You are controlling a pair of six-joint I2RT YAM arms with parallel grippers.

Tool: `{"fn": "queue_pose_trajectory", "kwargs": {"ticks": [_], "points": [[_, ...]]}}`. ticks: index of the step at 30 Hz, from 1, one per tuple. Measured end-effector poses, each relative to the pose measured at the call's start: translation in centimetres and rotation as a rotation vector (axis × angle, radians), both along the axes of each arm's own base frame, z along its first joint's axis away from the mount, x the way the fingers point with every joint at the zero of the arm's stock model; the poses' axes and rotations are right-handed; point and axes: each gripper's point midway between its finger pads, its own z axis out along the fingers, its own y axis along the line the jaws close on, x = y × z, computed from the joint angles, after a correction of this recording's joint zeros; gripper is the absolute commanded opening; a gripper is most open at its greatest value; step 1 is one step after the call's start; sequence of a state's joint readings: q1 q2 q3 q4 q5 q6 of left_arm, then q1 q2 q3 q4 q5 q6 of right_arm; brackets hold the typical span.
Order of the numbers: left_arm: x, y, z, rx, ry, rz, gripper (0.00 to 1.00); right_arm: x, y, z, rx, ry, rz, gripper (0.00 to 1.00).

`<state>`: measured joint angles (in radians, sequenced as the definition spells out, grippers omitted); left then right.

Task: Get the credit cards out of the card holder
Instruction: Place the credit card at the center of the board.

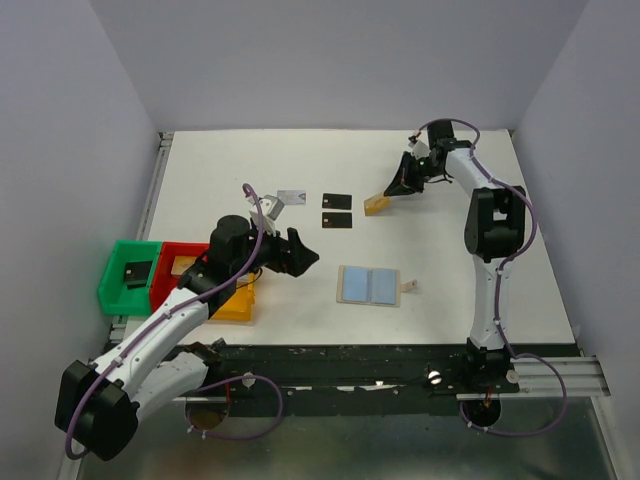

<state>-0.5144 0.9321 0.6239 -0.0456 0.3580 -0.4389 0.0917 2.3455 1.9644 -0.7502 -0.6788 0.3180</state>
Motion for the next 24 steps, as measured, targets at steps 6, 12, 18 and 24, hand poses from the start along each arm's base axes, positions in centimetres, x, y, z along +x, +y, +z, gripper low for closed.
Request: {"fn": "queue_pose_trajectory", "kwargs": {"ticks": [6, 12, 18, 24], "points": [[0.0, -0.1, -0.2, 0.0, 0.009, -0.001, 0.99, 0.2, -0.7, 0.0, -0.001, 0.003, -0.014, 0.18], [0.0, -0.1, -0.2, 0.0, 0.009, -0.001, 0.99, 0.4, -1.6, -0.3, -0.011, 0.007, -0.035, 0.28], [0.0, 0.0, 0.0, -0.001, 0.004, 0.001, 0.99, -0.1, -3.3, -1.0, -0.058, 0.03, -0.08, 0.33], [0.3, 0.8, 0.1, 0.007, -0.023, 0.053, 0.99, -2.1, -5.3, 2.1, -0.152, -0.034, -0.166, 0.36]]}}
